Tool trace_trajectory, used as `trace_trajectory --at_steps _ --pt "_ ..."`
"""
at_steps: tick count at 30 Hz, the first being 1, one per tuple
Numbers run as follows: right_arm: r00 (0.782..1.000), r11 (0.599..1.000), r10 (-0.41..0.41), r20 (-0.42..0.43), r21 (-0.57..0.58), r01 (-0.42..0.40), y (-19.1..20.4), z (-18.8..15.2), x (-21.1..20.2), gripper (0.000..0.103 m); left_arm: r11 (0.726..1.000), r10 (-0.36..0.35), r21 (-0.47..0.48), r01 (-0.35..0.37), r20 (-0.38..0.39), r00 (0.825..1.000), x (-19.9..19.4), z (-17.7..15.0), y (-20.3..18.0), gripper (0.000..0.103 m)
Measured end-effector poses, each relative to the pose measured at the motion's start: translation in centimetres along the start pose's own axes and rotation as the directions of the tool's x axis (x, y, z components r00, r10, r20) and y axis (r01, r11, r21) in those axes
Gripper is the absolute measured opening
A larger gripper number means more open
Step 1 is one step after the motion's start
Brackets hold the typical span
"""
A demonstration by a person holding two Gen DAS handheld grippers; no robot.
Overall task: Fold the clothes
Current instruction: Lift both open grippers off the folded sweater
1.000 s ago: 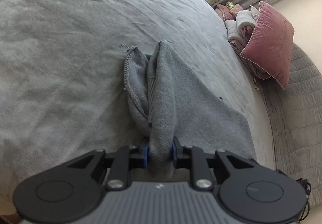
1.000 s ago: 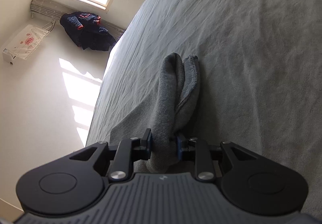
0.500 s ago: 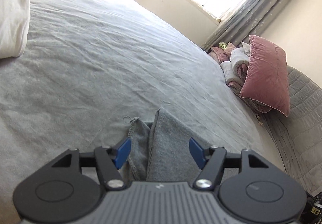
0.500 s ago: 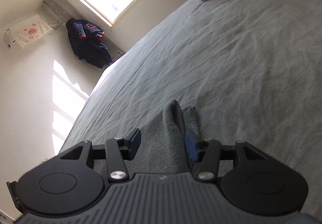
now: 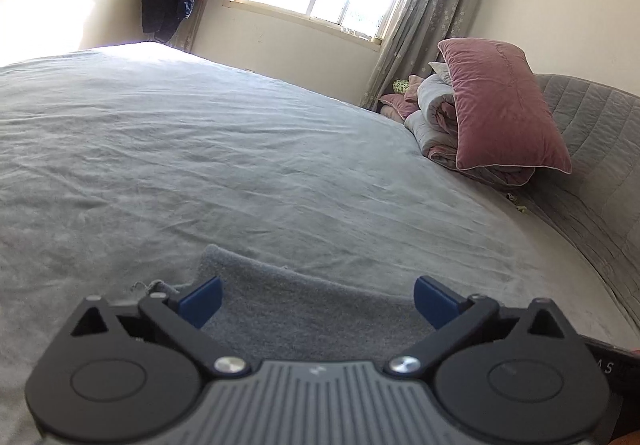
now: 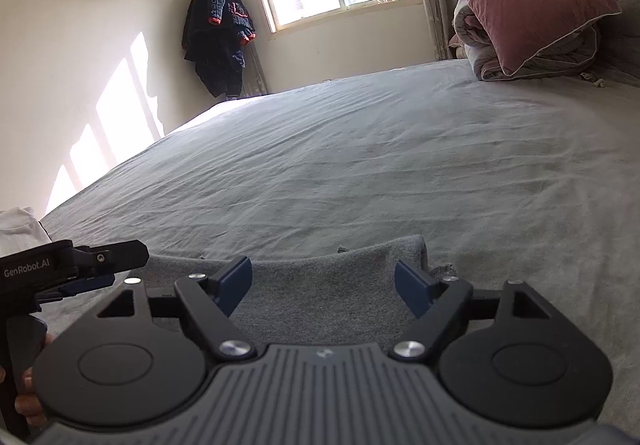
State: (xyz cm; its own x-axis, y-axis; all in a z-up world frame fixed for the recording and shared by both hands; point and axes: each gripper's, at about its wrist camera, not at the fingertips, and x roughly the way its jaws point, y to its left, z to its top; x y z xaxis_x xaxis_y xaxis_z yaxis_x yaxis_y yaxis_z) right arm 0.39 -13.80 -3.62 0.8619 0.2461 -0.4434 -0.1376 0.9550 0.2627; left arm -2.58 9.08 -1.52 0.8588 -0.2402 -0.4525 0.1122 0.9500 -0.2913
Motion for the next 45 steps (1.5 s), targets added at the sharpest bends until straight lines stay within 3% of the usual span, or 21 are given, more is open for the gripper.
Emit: trace_trajectory --at_steps 1,8,13,17,20,24,28,32,45 --pt "1.000 1.000 -0.009 -0.003 0.002 0.010 0.0 -0.1 0.2 0.103 1.000 0.014 0.018 -0.014 -0.001 1.000 0.4 -0.2 -0.3 0.102" --pt "0.991 0.998 -0.055 -0.118 0.024 0.058 -1.4 -1.9 2.6 0.103 0.988 0.090 0.137 -0.075 -0.104 0.991 2.3 -2.0 -0.8 0.102" --pt "0.991 0.998 -0.049 -0.125 -0.031 0.046 -1.7 -2.3 2.4 0.103 0.958 0.121 0.271 -0.089 -0.103 0.987 2.2 -3.2 -0.9 0.102" --pt "0.988 0.996 -0.069 -0.137 -0.064 0.060 -2.4 -2.7 1.8 0.103 0.948 0.109 0.308 -0.077 -0.090 0.990 1.4 -3.7 -0.3 0.103" --pt "0.990 0.999 -0.043 -0.138 -0.017 0.041 -3.9 -3.0 1.2 0.103 0.953 0.094 0.298 -0.062 -0.094 0.991 0.7 -3.7 0.9 0.103" --pt "0.992 1.000 -0.019 -0.125 -0.019 0.017 -5.0 -3.2 0.2 0.103 0.980 0.039 0.200 -0.012 -0.134 0.990 0.0 -3.5 3.7 0.103" --pt "0.993 1.000 -0.012 -0.121 -0.016 0.010 -5.7 -3.2 -0.7 0.103 0.981 0.032 0.193 -0.006 -0.136 0.990 -0.9 -3.8 5.2 0.103" --pt "0.993 1.000 -0.006 -0.121 -0.011 0.005 -6.1 -3.2 -1.3 0.103 0.989 -0.018 0.140 0.038 -0.144 0.989 -1.7 -4.0 6.8 0.103" --pt "0.991 1.000 0.008 -0.136 0.002 -0.007 -7.8 -3.6 -2.0 0.103 0.993 -0.042 0.096 0.064 -0.210 0.977 -2.2 -3.7 7.8 0.103"
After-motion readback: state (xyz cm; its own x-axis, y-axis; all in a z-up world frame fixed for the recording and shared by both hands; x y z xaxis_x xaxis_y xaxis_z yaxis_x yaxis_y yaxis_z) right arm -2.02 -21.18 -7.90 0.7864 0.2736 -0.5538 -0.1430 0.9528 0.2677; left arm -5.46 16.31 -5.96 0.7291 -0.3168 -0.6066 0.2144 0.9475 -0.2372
